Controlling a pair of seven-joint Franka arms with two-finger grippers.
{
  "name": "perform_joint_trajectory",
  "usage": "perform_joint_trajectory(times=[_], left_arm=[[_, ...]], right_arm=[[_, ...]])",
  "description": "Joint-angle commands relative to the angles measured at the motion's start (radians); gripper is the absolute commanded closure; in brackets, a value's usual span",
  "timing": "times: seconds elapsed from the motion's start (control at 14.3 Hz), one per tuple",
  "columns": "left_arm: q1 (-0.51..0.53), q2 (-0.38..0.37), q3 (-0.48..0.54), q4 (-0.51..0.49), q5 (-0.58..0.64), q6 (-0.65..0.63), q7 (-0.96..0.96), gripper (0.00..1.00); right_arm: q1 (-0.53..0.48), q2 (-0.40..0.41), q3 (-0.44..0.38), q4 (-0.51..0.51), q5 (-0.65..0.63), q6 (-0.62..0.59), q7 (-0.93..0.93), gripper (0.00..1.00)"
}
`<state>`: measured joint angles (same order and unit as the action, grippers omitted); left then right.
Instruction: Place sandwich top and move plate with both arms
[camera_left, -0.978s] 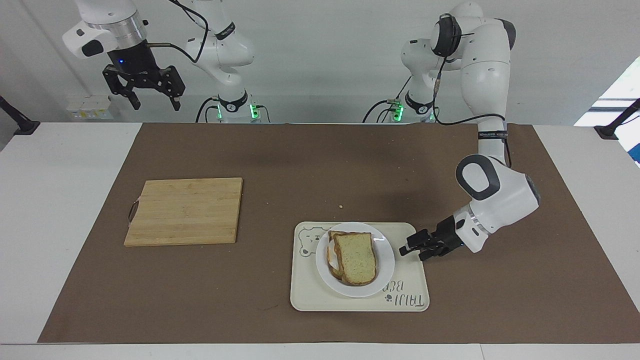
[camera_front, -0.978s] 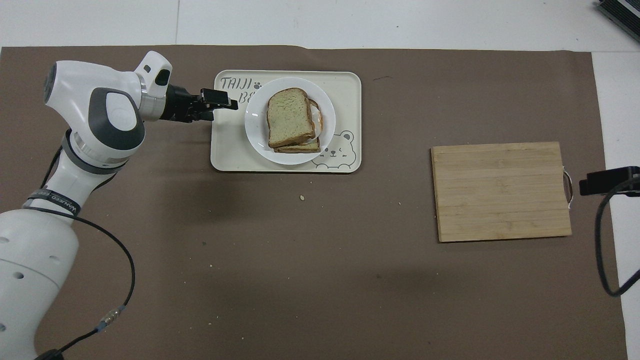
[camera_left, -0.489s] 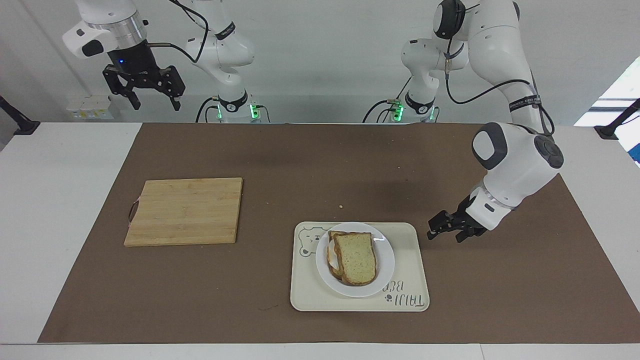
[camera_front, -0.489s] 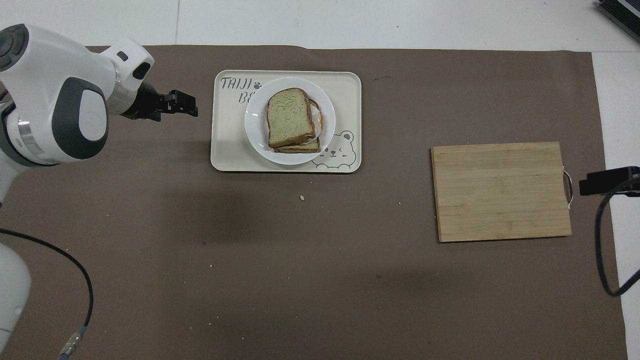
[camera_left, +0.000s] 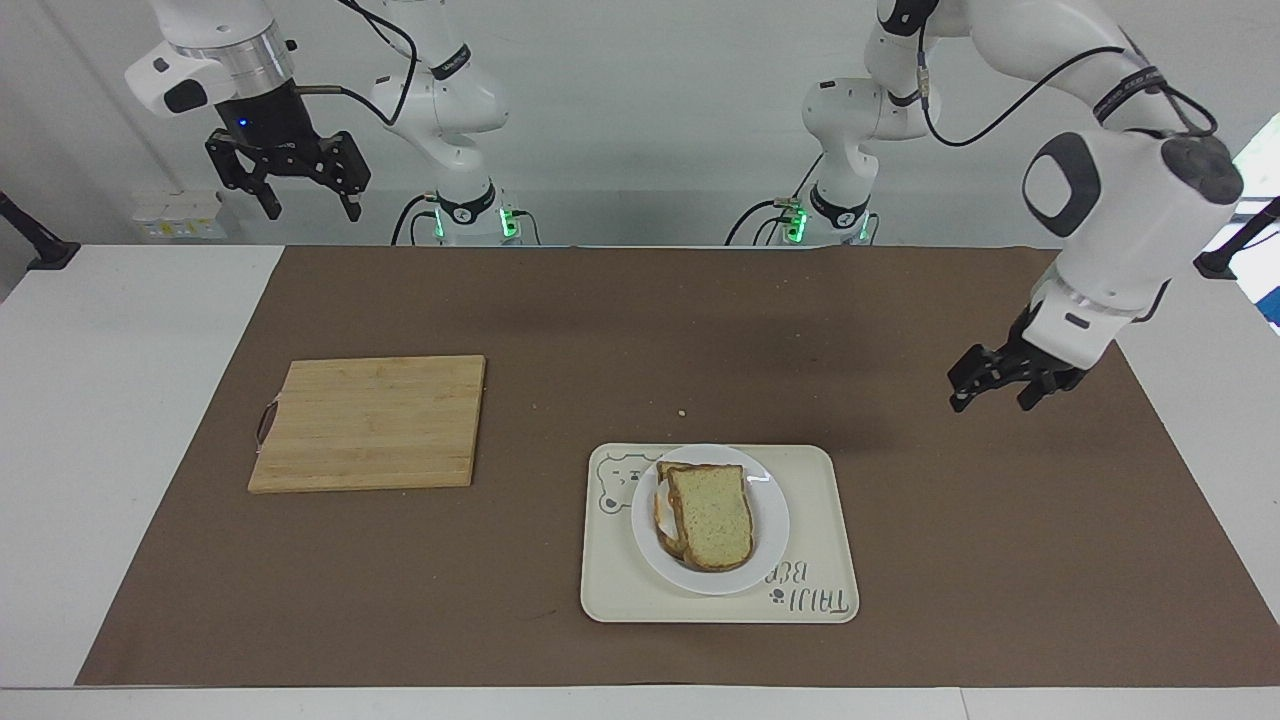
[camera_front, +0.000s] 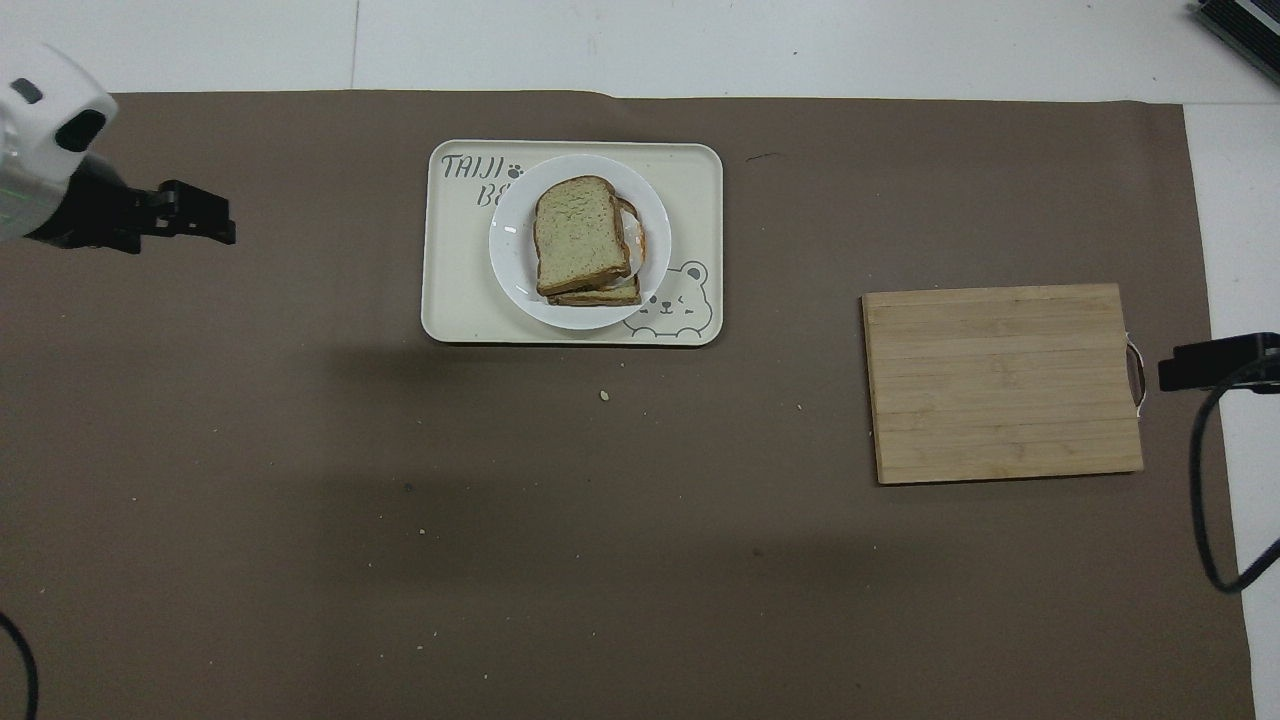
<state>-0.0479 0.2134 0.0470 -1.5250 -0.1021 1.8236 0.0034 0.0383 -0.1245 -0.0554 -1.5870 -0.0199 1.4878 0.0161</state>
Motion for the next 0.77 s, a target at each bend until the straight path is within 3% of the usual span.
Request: perform_joint_trajectory(times=[0.0, 0.28, 0.7], left_arm=[[0.039, -0.071, -0.006, -0.030, 0.016, -0.081, 0.027, 0.00], [0.040, -0.176, -0.006, -0.018, 0.060, -0.239, 0.032, 0.00], [0.037, -0.215, -0.018, 0.039, 0.108, -0.394, 0.040, 0.00]], right_arm=[[0.000, -0.018, 0.003, -0.019, 0.003, 0.005, 0.008, 0.00], [0.000, -0.018, 0.003, -0.019, 0.003, 0.005, 0.007, 0.00], [0.000, -0.018, 0.003, -0.019, 0.003, 0.006, 0.007, 0.00]])
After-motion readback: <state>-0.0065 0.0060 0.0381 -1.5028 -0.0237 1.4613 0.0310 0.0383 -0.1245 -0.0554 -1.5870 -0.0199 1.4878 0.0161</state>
